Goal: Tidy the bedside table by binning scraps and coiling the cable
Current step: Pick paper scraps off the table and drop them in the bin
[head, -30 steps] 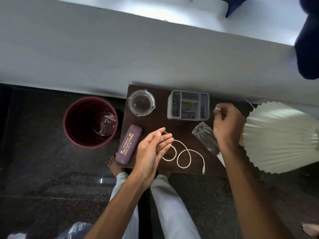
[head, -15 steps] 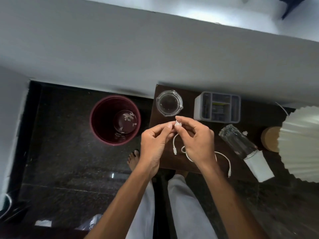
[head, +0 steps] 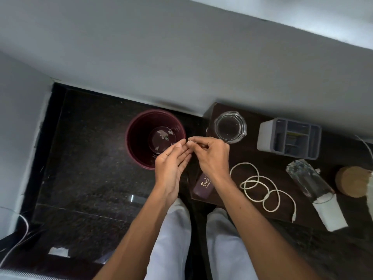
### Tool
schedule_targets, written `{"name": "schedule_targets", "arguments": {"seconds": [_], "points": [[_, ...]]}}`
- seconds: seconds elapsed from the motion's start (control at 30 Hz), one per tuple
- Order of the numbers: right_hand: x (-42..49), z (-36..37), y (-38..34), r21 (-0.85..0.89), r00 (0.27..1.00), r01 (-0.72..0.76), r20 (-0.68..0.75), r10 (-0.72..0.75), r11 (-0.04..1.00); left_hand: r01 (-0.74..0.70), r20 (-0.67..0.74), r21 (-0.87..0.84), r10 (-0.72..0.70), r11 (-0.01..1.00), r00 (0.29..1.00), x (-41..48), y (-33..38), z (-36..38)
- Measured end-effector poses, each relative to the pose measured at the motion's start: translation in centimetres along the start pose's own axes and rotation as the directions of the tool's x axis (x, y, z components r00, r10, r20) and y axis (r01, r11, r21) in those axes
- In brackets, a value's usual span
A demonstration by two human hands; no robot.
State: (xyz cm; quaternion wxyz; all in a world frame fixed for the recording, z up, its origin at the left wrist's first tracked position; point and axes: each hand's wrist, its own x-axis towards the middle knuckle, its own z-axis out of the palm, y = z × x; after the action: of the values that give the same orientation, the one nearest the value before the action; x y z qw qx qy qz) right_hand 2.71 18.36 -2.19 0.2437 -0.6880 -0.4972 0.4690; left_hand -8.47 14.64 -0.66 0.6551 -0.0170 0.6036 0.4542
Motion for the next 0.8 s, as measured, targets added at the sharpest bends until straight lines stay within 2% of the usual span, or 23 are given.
{"name": "schedule_targets", "arguments": {"seconds": [0.13, 0.27, 0.33, 0.53, 0.8], "points": [[1.4, 3.5, -0.5, -0.11, 0.995, 0.078, 0.064, -0.071, 0.991, 0.015, -0.055, -0.061, -0.018, 0.998, 0.998, 1.8, 1.2, -1.9], [2.4, 6.8, -0.7, -0.157, 0.994, 0.1, 0.066, -0.09, 0.982, 0.033, -0.1, -0.072, -0.04, 0.997, 0.994, 3.5, 2.4, -3.5], [2.8, 8.1, -0.3, -0.156, 0.997, 0.058, 0.059, -0.049, 0.986, 0.041, -0.127, -0.059, -0.048, 0.997, 0.991, 4.4, 2.8, -4.2], [3.9, 11.3, 2.2, -0.192, 0.976, -0.192, 0.063, 0.207, 0.963, 0.055, -0.237, -0.077, -0.072, 0.996, 0.969, 6.8, 3.4, -6.5], [4.3, 11.9, 3.2, -0.13, 0.95, -0.274, 0.114, 0.289, 0.953, 0.075, -0.263, -0.092, -0.097, 0.993, 0.96, 7.3, 3.2, -7.8]]}}
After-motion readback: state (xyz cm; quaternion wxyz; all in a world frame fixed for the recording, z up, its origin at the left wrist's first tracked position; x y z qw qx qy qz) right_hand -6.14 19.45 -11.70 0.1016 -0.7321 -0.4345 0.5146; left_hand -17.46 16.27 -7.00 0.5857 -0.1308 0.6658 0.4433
